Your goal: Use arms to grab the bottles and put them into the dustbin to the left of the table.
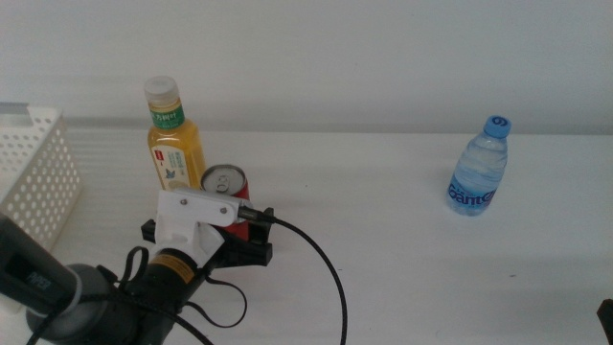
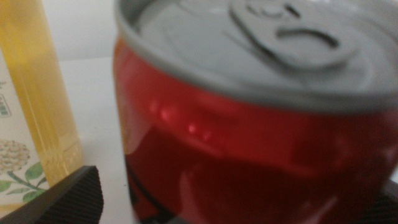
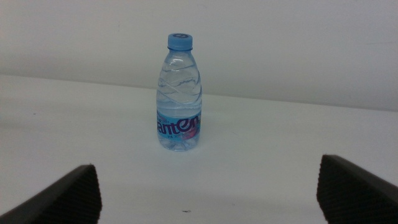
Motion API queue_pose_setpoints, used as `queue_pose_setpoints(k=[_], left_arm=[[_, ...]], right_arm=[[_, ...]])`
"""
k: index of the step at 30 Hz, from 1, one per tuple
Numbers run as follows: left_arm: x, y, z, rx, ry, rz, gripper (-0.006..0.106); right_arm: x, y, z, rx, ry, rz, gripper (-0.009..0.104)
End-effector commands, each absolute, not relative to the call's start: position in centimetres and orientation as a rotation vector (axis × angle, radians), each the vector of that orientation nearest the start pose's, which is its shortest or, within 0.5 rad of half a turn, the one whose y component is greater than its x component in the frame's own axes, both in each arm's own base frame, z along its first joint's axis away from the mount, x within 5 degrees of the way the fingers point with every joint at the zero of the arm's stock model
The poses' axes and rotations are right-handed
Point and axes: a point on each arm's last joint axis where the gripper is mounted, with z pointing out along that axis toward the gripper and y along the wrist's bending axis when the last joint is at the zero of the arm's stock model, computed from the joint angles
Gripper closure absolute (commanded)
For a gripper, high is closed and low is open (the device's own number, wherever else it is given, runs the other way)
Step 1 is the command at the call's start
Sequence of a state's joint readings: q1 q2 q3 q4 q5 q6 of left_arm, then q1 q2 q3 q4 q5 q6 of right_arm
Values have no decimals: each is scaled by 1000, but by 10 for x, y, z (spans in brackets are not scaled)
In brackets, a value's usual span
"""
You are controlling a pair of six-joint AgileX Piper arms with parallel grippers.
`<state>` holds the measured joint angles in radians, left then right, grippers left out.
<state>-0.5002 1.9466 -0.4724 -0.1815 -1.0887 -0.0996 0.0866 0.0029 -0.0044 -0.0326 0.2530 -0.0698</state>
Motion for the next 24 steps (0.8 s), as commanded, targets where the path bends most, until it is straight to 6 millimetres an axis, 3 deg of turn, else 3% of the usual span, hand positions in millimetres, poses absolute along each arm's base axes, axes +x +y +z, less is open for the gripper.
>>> queue_pose_setpoints(k=[1,9,12,15,24], left_arm=[[266,-131,102,175,1871,-325,7],[275,-135,100,173,1879,-314,7],[276,-135,99,170,1871,-309,13],[277,-133,99,150,1873,-295,27],[277,-130,98,147,1878,-248,95]], right_arm=[[54,3,180,-157,1721,-30,2],[54,3,180,-157,1721,-30,2],[54,3,180,-157,1721,-30,2],[54,3,180,-157,1721,-30,2],[54,3,180,-157,1721,-30,2]])
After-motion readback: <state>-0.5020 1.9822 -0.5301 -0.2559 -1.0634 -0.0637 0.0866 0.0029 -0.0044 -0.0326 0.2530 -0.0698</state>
